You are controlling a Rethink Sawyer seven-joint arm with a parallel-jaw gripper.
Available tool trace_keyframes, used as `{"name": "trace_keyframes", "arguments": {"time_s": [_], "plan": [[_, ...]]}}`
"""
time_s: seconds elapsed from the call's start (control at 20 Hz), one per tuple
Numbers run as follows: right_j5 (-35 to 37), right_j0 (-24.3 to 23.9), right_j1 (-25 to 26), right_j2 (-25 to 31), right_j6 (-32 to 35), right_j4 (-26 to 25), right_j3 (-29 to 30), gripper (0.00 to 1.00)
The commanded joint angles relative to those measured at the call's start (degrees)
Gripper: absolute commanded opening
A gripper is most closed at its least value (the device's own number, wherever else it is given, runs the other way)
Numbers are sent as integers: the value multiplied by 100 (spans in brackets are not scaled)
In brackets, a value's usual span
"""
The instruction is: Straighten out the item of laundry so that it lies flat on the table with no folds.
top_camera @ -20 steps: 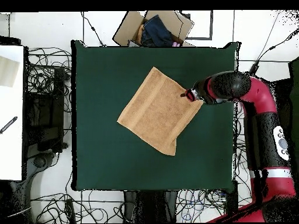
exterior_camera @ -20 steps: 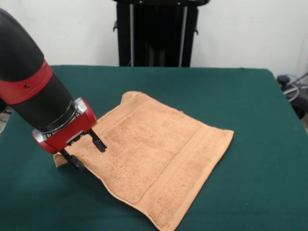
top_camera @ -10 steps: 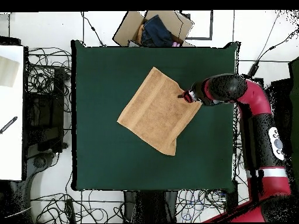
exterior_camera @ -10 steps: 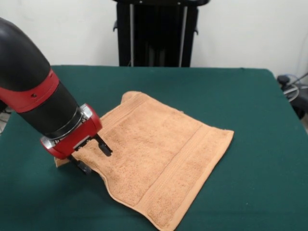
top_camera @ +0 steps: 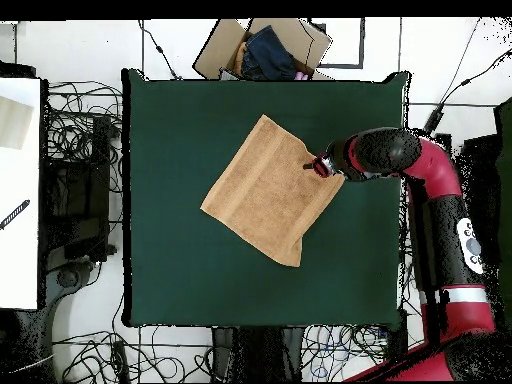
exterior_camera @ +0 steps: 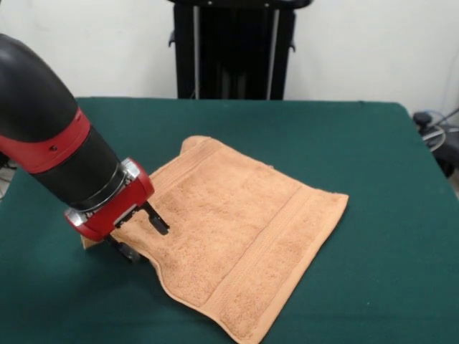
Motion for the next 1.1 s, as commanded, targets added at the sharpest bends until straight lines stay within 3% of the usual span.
{"name": "trace_keyframes", "arguments": {"time_s": [0.05,1.1], "plan": [[186,162,179,-550,-1445,-84,-386,100],[720,55,287,-646,-1883,173,-693,100]]}}
